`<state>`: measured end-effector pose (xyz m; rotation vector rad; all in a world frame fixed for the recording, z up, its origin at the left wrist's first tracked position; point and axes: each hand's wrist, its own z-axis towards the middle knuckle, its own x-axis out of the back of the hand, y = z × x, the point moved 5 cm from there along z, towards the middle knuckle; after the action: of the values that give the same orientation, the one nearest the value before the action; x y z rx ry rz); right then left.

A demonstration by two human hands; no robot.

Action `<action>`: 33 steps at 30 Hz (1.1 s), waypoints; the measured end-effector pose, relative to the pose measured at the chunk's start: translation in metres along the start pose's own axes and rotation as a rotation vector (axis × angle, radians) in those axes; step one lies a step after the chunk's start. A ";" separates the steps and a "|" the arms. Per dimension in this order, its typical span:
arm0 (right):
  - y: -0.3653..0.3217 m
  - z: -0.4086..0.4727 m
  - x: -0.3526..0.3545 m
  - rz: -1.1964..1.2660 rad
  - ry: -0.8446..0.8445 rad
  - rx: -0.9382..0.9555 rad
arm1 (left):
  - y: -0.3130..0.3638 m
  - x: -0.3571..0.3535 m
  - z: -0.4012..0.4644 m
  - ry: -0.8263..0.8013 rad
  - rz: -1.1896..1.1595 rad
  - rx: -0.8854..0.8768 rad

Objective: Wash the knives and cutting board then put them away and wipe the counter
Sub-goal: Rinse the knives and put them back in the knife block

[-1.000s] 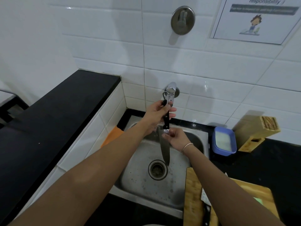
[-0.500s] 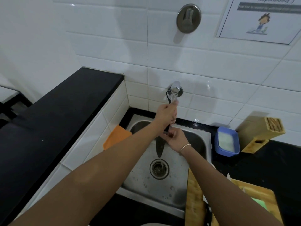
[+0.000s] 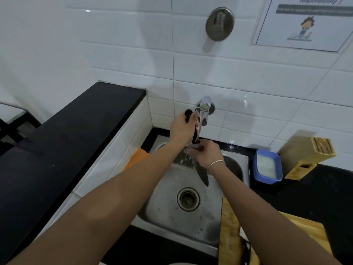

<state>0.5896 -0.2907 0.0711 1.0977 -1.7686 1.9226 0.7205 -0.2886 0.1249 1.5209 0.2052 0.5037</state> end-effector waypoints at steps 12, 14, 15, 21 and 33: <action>-0.018 -0.001 0.020 -0.073 0.060 0.100 | 0.011 0.004 0.014 0.128 -0.202 0.196; -0.022 -0.003 0.020 -0.071 0.059 0.147 | 0.014 0.007 0.013 0.137 -0.191 0.198; -0.023 -0.004 0.019 -0.039 0.029 0.177 | 0.014 0.009 0.014 0.138 -0.179 0.190; -0.028 -0.001 0.017 -0.056 0.018 0.111 | 0.018 0.015 0.011 0.171 -0.154 0.179; -0.027 0.003 0.018 -0.331 -0.012 0.218 | 0.012 0.016 -0.001 0.212 -0.081 0.188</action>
<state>0.5969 -0.2929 0.1033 1.3781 -1.3033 1.9316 0.7314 -0.2808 0.1392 1.6337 0.4886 0.5942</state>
